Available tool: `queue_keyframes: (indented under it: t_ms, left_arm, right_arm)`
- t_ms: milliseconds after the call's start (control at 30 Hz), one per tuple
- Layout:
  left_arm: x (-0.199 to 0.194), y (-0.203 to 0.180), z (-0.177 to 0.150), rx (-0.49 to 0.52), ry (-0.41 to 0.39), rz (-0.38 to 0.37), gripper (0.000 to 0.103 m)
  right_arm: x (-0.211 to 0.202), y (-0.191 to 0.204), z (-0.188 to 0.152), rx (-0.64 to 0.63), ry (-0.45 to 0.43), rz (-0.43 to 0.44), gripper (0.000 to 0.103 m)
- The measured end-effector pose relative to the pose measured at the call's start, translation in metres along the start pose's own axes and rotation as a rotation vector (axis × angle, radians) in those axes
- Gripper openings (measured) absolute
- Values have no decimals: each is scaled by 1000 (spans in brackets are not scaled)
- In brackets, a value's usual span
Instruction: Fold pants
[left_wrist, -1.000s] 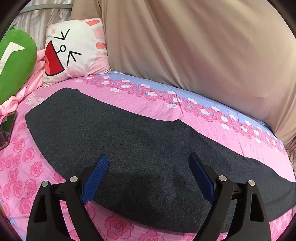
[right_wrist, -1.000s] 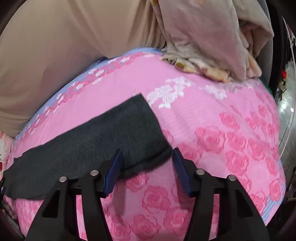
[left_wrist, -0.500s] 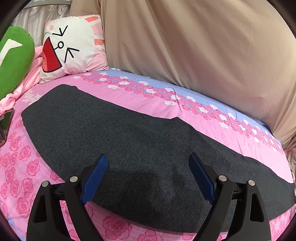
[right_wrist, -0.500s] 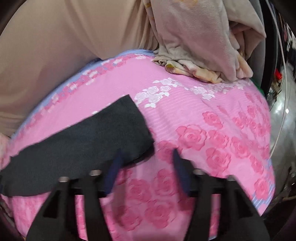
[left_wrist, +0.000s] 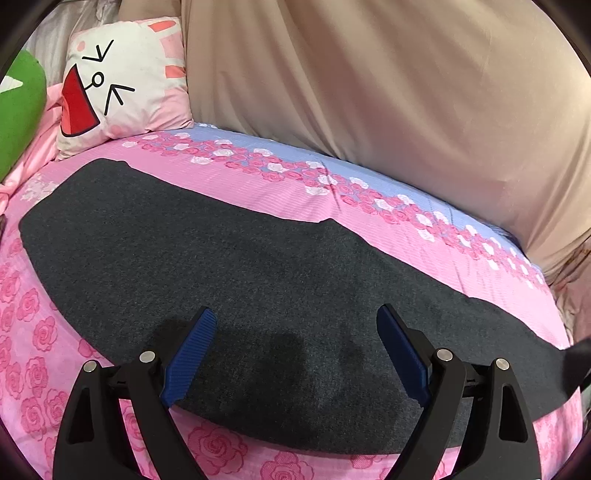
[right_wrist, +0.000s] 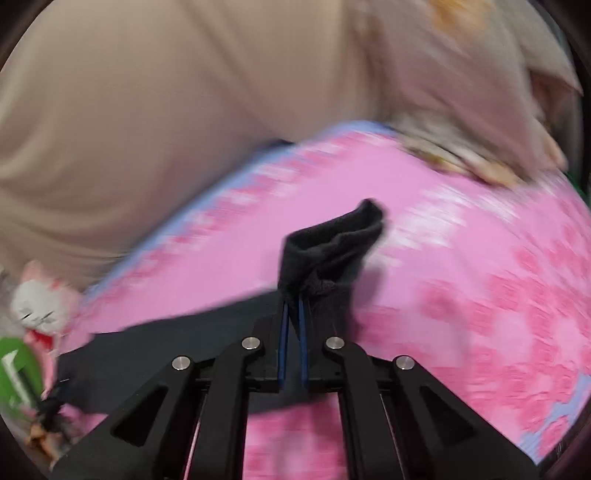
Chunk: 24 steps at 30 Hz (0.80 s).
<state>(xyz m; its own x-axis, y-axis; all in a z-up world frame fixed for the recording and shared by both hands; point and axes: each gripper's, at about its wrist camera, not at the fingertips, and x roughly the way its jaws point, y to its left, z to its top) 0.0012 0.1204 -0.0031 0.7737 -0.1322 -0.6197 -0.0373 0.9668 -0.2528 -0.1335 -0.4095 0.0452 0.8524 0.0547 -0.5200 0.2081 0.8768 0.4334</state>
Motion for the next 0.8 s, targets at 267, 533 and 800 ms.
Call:
queue_keyframes:
  t_ms: [267,533,800]
  left_arm:
    - [-10,16,0,-80,-39,-52,87]
    - [-7,54,0,-241,-5,-153,87]
    - [-7,45,-1,-207,-6,-168,87]
  right_arm:
    - [92,242,-58,-332,219,371,7]
    - [103,214,-101,-276,273,246,50]
    - [73,59,-87,146,264,80,72]
